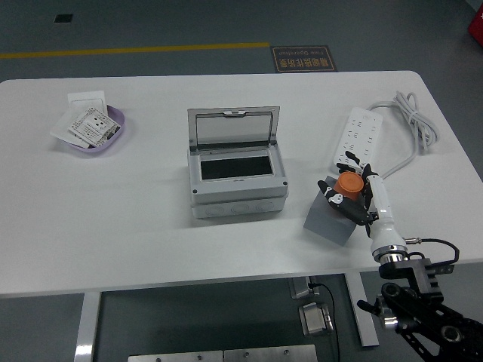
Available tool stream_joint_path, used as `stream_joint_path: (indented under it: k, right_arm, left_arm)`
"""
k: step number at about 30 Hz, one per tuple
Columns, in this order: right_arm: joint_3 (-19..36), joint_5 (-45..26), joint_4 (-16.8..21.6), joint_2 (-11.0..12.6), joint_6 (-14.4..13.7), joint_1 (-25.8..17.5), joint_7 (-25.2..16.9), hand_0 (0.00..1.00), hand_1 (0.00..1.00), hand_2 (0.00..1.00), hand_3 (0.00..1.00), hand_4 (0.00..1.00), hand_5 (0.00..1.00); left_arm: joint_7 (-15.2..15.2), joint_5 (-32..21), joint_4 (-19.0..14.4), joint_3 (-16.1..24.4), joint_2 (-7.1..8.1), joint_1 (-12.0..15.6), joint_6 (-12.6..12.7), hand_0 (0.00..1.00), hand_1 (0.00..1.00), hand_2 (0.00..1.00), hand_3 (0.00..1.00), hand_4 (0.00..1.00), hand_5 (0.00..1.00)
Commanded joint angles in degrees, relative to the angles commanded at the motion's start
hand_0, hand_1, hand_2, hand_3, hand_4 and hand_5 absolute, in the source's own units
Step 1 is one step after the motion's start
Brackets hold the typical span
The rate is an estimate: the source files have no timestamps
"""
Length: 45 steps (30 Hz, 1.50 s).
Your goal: Pick up the cylinder from the cube,place it in the box,flap close box
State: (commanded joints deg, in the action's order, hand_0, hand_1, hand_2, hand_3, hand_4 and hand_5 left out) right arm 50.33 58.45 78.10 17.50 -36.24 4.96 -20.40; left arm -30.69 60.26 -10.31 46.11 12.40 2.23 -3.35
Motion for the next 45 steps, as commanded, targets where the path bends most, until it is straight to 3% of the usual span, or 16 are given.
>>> stream_joint_path:
  k: [6, 7, 12, 13, 24, 25, 30, 31, 42, 43, 45]
  right_arm:
    - [-0.25, -0.36, -0.06, -0.04, -0.23, 0.03, -0.01, 0.793, 0.74, 0.687, 0.72, 0.209, 0.125]
    - [-0.29, -0.37, -0.07, -0.04, -0.27, 0.02, 0.04, 0.805, 0.695, 0.635, 0.611, 0.024, 0.161]
    - [-0.49, -0.27, -0.11, -0.11, -0.51, 0.03, 0.32, 0.805, 0.695, 0.635, 0.611, 0.024, 0.161]
    - [-0.54, -0.18, -0.11, -0.12, -0.56, 0.04, 0.43, 0.785, 0.659, 0.595, 0.537, 0.044, 0.024]
    - [-0.93, 0.81, 0.25, -0.05, -0.73, 0.53, 1.35, 0.764, 0.629, 0.563, 0.475, 0.025, 0.002]
    - [-0.84, 0.92, 0.35, -0.03, -0.73, 0.64, 1.38, 0.765, 0.62, 0.547, 0.445, 0.087, 0.002]
    - [-0.2, 1.78, 1.0, 0.07, -0.73, 1.32, 1.7, 0.765, 0.62, 0.547, 0.445, 0.087, 0.002]
    - [-0.04, 2.03, 1.16, 0.09, -0.73, 1.49, 1.78, 0.758, 0.58, 0.498, 0.36, 0.108, 0.002]
    - [-0.23, 6.0, 2.24, 0.49, -0.73, 4.76, 4.13, 0.746, 0.565, 0.486, 0.339, 0.112, 0.002]
    - [-0.81, 7.31, 2.41, 0.65, -0.73, 5.65, 5.29, 0.593, 0.416, 0.462, 0.318, 0.114, 0.002]
    - [-2.03, 9.98, 2.69, 0.98, -0.73, 7.45, 7.67, 0.593, 0.416, 0.462, 0.318, 0.114, 0.002]
  left_arm:
    - [0.3, -0.72, 0.0, -0.75, 0.02, -0.03, 0.1, 0.677, 0.71, 0.639, 0.655, 0.7, 0.187]
    - [0.34, -0.78, 0.0, -0.81, 0.03, -0.03, 0.12, 0.677, 0.709, 0.638, 0.653, 0.698, 0.189]
    - [0.57, -1.22, 0.0, -1.24, 0.07, 0.02, 0.22, 0.677, 0.709, 0.638, 0.653, 0.698, 0.189]
    - [0.61, -1.33, 0.0, -1.35, 0.08, 0.04, 0.23, 0.676, 0.709, 0.638, 0.651, 0.698, 0.188]
    - [0.9, -1.73, 0.0, -1.65, 0.03, 0.05, 0.38, 0.676, 0.708, 0.638, 0.65, 0.697, 0.189]
    - [0.9, -1.66, 0.0, -1.58, 0.02, 0.06, 0.39, 0.676, 0.707, 0.637, 0.649, 0.697, 0.188]
    - [0.91, -1.64, 0.0, -1.6, 0.0, 0.1, 0.38, 0.676, 0.707, 0.637, 0.649, 0.697, 0.188]
    - [0.91, -1.62, 0.0, -1.61, 0.0, 0.09, 0.36, 0.675, 0.707, 0.637, 0.648, 0.698, 0.191]
    - [0.82, -2.09, 0.0, -2.22, -0.14, -0.07, 0.24, 0.675, 0.707, 0.637, 0.648, 0.699, 0.194]
    - [0.73, -1.85, 0.0, -2.01, -0.17, -0.06, 0.2, 0.675, 0.707, 0.638, 0.647, 0.701, 0.198]
    - [0.54, -1.38, 0.0, -1.56, -0.2, -0.01, 0.13, 0.675, 0.707, 0.638, 0.647, 0.701, 0.198]
